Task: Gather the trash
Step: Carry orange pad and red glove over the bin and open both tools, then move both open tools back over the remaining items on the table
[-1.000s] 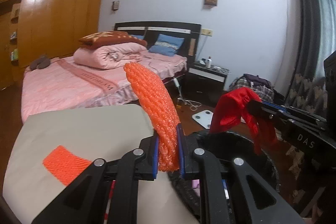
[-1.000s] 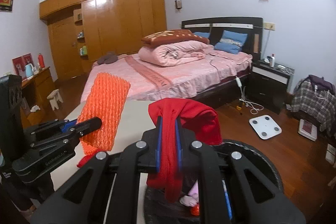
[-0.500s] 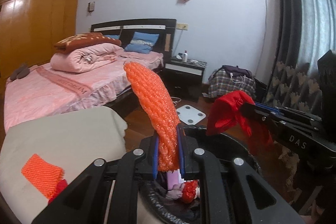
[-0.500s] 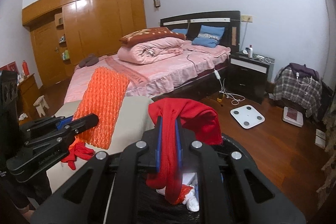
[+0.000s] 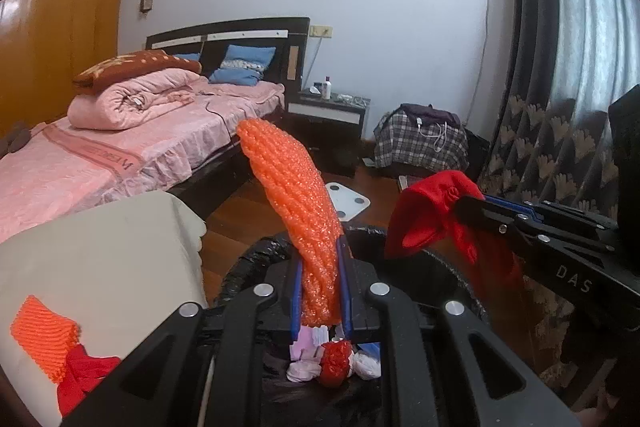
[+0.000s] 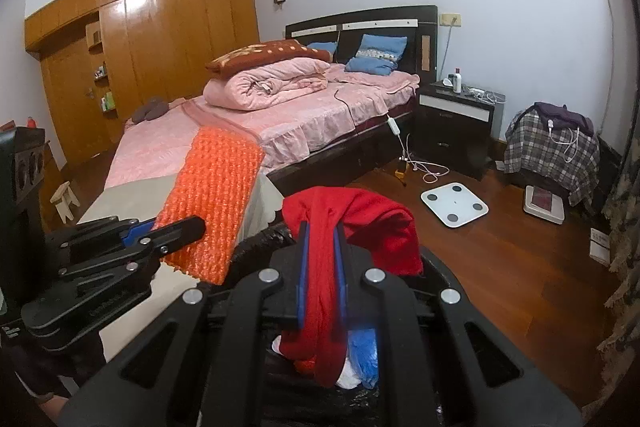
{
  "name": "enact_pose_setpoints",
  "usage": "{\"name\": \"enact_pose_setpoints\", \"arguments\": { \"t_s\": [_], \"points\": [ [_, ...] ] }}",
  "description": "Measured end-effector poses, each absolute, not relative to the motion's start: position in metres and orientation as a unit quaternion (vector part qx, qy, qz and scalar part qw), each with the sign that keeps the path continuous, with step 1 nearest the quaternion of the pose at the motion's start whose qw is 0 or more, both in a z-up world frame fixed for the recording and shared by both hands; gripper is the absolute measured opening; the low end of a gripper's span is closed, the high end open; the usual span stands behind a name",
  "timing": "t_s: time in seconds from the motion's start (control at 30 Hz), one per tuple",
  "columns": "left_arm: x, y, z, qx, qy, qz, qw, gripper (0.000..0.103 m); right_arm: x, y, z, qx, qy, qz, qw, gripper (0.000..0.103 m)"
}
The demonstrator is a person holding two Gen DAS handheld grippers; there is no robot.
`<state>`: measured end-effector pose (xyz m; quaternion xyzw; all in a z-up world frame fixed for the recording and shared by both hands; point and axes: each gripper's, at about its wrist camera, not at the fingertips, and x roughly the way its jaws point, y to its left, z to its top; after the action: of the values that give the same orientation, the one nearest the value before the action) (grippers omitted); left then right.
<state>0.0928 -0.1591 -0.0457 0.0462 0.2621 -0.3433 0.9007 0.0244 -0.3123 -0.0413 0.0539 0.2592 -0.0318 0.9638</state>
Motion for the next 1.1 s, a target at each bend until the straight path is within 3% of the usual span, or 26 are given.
{"name": "enact_pose_setpoints", "arguments": {
  "t_s": [0.5,0.57,0.63,0.67,0.73,0.77,0.87,0.93,1.1],
  "points": [
    [0.106,-0.179,-0.071,0.057,0.294,-0.362,0.883,0.015,0.033,-0.328,-0.061,0.065,0.282,-0.041,0.956,0.012],
    [0.108,-0.18,-0.073,0.06,0.297,-0.364,0.881,0.023,0.034,-0.33,-0.064,0.066,0.286,-0.046,0.955,0.016],
    [0.111,-0.178,-0.074,0.058,0.3,-0.363,0.88,0.044,0.036,-0.33,-0.068,0.065,0.295,-0.051,0.952,0.027],
    [0.112,-0.174,-0.074,0.055,0.3,-0.36,0.882,0.047,0.037,-0.332,-0.07,0.064,0.299,-0.057,0.95,0.037],
    [0.114,-0.167,-0.075,0.051,0.3,-0.353,0.885,0.057,0.036,-0.334,-0.073,0.067,0.302,-0.061,0.949,0.048],
    [0.114,-0.164,-0.075,0.051,0.299,-0.349,0.887,0.06,0.036,-0.334,-0.074,0.069,0.303,-0.063,0.948,0.061],
    [0.115,-0.145,-0.072,0.046,0.295,-0.327,0.897,0.071,0.032,-0.335,-0.073,0.069,0.293,-0.079,0.95,0.085],
    [0.115,-0.134,-0.07,0.043,0.292,-0.311,0.904,0.081,0.028,-0.332,-0.071,0.068,0.284,-0.083,0.953,0.094],
    [0.112,-0.092,-0.062,0.027,0.279,-0.258,0.925,0.093,0.029,-0.316,-0.062,0.063,0.272,-0.067,0.958,0.097]
  ]
}}
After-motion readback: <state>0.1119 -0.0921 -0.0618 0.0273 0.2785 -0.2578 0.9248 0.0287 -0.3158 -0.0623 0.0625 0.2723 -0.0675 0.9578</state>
